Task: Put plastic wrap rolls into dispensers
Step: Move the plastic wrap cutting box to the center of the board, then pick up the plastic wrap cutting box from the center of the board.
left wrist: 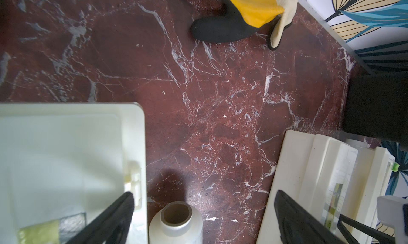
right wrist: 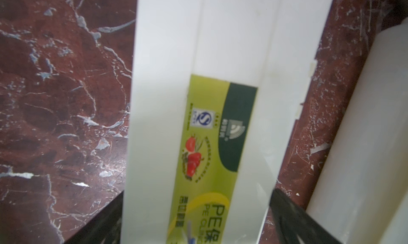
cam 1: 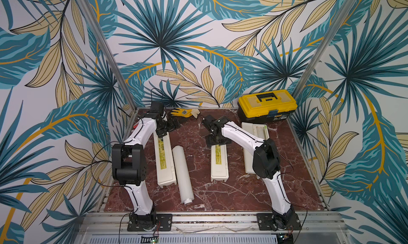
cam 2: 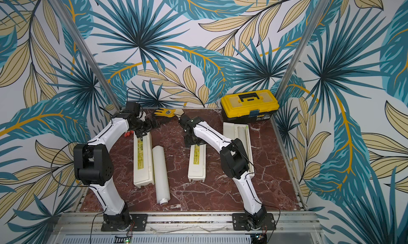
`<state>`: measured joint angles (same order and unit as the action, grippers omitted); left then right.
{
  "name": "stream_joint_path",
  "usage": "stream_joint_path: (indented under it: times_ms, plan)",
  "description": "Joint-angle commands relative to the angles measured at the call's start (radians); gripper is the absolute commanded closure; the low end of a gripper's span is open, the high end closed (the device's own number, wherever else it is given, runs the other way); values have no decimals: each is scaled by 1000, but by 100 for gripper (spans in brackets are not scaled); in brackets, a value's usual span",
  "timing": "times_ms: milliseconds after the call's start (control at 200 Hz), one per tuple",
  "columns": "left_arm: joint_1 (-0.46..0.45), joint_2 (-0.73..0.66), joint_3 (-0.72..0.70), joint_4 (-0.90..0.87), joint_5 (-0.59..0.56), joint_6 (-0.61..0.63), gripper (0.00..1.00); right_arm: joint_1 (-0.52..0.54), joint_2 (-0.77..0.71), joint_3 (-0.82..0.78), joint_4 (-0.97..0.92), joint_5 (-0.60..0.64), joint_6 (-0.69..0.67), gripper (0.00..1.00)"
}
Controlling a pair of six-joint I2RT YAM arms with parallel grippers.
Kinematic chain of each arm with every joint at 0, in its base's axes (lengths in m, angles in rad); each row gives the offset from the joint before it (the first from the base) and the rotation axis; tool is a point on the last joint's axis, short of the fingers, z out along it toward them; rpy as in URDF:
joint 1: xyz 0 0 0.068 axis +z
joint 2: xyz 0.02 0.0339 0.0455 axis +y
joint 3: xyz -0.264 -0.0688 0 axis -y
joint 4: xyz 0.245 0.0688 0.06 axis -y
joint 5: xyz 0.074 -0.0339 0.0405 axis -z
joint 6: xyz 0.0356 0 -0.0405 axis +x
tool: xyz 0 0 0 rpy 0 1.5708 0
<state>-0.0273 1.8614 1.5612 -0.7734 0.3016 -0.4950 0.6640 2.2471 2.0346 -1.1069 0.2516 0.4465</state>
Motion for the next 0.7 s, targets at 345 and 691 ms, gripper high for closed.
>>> stream_joint_path:
  times_ms: [345,691]
  plan:
    - [-17,23,58,24,25,-1,0,-13,40,-30,-24,-61,5,1]
    - [-21,15,46,27,36,-9,0,-18,66,-17,-17,-87,87,3]
